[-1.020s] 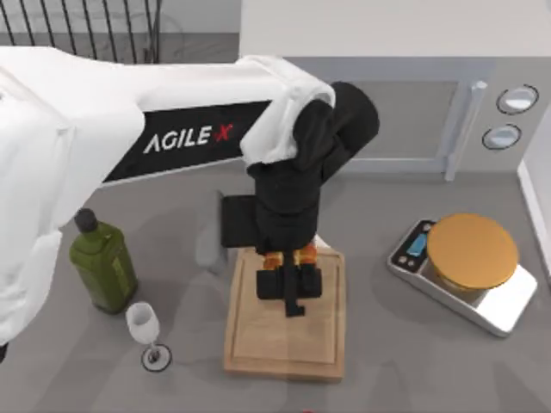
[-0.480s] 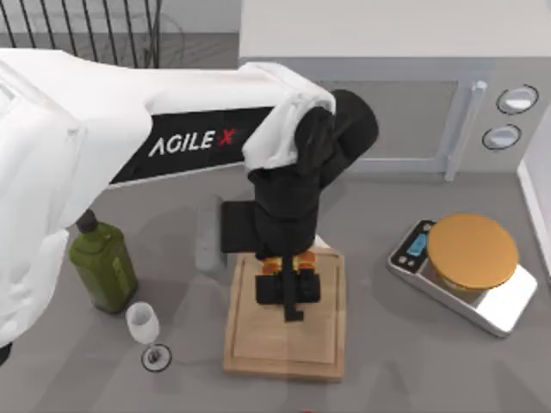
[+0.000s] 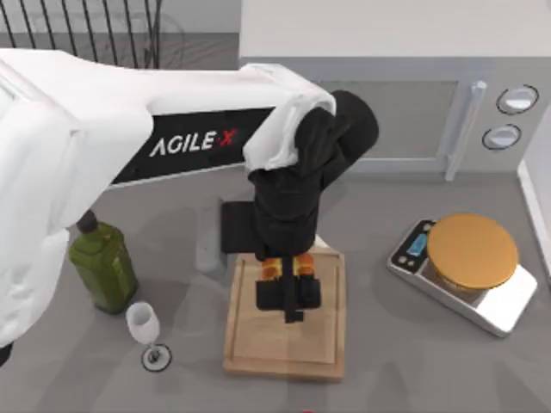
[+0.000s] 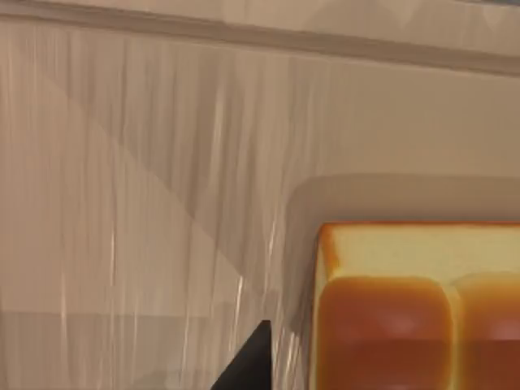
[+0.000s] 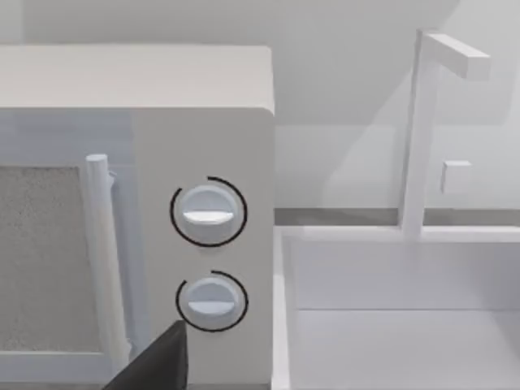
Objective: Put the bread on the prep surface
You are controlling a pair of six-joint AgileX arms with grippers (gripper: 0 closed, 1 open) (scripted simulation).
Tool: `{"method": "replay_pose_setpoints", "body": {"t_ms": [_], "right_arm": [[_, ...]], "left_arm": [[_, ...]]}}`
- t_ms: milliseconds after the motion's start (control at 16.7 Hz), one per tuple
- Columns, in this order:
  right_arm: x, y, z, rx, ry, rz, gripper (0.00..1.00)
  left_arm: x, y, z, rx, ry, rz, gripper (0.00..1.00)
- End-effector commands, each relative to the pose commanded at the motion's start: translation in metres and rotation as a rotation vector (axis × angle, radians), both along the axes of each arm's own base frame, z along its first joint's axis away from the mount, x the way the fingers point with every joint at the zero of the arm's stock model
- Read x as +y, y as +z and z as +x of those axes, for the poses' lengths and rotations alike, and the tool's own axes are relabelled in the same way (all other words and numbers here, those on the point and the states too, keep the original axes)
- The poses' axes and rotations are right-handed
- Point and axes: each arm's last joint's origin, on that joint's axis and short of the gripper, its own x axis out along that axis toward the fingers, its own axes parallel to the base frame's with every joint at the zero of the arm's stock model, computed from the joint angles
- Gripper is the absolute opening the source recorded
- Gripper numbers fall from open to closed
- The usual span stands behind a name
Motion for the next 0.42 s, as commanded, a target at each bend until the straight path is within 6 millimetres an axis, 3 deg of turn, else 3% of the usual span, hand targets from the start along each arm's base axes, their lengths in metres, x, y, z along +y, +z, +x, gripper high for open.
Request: {"method": "replay_pose_setpoints", "body": {"t_ms": [120,420], "right_arm": [[0.0,0.0,0.0,0.0,0.0,0.0,1.0],[0.0,0.0,0.0,0.0,0.0,0.0,1.0]], "left_arm": [[0.0,0.0,0.0,0.0,0.0,0.0,1.0],[0.0,0.0,0.0,0.0,0.0,0.0,1.0]]}}
